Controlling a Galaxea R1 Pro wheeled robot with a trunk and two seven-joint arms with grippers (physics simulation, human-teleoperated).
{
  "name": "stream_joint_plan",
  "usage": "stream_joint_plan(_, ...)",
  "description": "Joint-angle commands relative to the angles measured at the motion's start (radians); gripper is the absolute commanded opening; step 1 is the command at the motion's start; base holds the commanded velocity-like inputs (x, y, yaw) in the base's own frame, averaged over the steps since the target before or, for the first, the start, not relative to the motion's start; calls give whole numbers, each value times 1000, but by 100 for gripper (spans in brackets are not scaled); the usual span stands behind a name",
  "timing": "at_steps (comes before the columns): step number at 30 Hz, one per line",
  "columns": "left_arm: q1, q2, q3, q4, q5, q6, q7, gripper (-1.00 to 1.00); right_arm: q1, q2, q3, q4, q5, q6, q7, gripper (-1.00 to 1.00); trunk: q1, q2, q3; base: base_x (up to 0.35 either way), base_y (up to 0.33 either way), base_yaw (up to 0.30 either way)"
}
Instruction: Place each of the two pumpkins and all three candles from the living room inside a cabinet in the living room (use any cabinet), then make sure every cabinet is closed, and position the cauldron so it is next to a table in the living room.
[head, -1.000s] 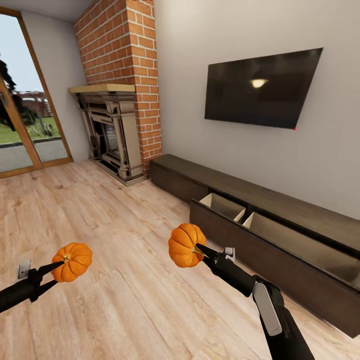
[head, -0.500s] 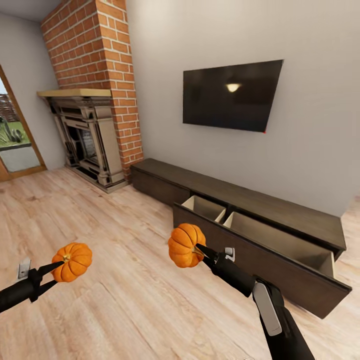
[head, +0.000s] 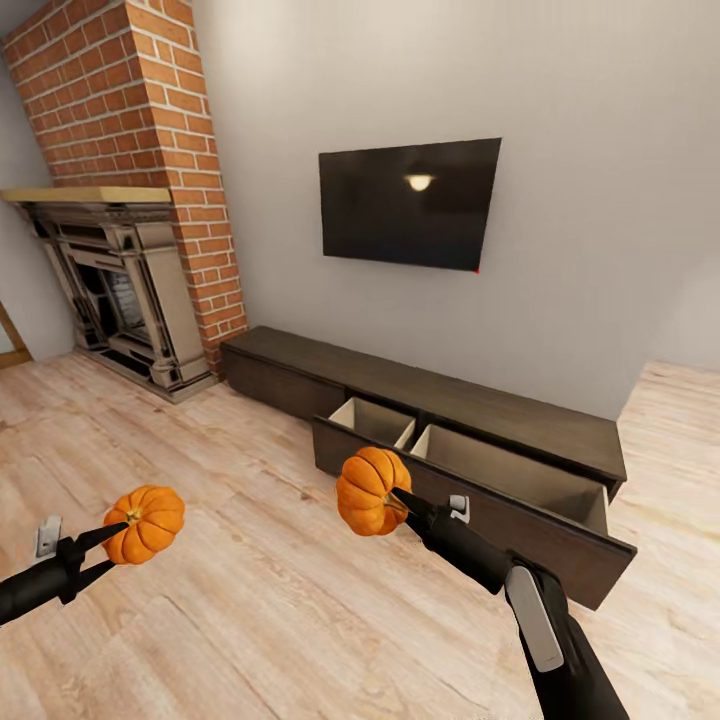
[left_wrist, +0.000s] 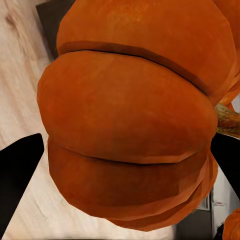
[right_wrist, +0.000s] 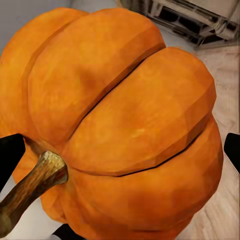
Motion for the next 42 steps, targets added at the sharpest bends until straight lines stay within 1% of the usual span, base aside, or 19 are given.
stream_joint_plan(1, 0, 0, 2, 0, 9, 5, -1, -100, 0, 0, 0, 0, -5, 2, -1, -100, -4, 7, 4, 0, 0, -255)
stream_joint_plan(9, 0, -1, 1, 0, 9, 5, -1, -100, 0, -2, -2, 10, -5, 2, -1, -100, -35, 63, 35, 0, 0, -255)
stream_joint_plan(14, 0, -1, 1, 0, 9, 5, 0, -100, 0, -2, -19, 15, -5, 2, -1, -100, -54, 98, 54, 0, 0, -255)
stream_joint_plan(27, 0, -3, 1, 0, 9, 5, -1, -100, 0, -3, -29, 18, -5, 2, -1, -100, -104, 189, 104, 0, 0, -255)
stream_joint_plan(42, 0, -3, 1, 0, 9, 9, -2, -100, 0, 0, -25, 18, -5, 2, -2, -100, -161, 294, 160, 0, 0, -257)
